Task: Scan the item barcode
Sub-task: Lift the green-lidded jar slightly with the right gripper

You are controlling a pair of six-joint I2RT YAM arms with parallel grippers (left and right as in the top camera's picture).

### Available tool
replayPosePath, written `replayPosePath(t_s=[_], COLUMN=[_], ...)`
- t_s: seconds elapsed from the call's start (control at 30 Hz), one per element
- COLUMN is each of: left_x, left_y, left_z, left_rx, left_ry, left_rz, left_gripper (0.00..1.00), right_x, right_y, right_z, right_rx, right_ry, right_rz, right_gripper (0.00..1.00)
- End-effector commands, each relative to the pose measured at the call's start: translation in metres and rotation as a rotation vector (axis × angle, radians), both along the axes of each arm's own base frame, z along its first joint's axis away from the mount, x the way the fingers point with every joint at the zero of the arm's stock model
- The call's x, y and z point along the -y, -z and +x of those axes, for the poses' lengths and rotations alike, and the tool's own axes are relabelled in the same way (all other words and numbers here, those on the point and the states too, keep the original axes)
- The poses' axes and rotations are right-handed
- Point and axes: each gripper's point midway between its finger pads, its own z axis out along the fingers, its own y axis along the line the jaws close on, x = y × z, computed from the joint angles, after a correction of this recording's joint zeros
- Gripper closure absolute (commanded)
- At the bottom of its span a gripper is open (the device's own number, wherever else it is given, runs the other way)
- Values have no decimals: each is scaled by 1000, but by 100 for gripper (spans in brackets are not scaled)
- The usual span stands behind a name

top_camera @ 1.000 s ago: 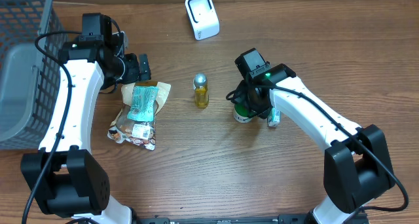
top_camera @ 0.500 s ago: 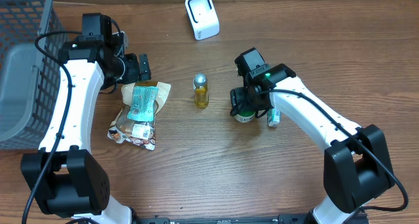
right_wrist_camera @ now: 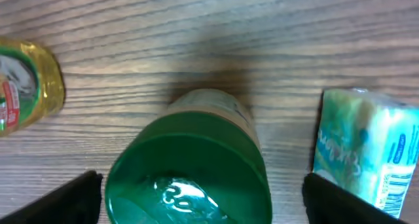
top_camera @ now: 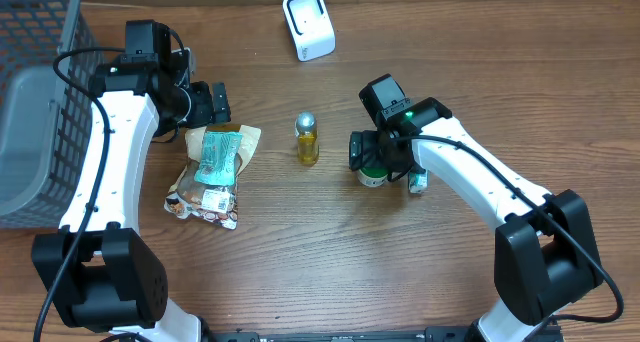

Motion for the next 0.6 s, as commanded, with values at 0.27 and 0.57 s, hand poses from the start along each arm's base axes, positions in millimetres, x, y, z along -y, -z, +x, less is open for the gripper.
replayPosePath(t_s=[0.27,0.57], left_x=[2,2], left_y=[-13,-13], left_z=[3,3], left_rx=[38,38], left_ry=[15,15], left_rz=[-2,-2], left_gripper=[0,0], right_x=[4,3], right_y=[-1,-1], right_z=[0,1], right_rx=[4,19], right_ry=[28,-115], right_rz=[-10,-37], right_gripper=[32,7])
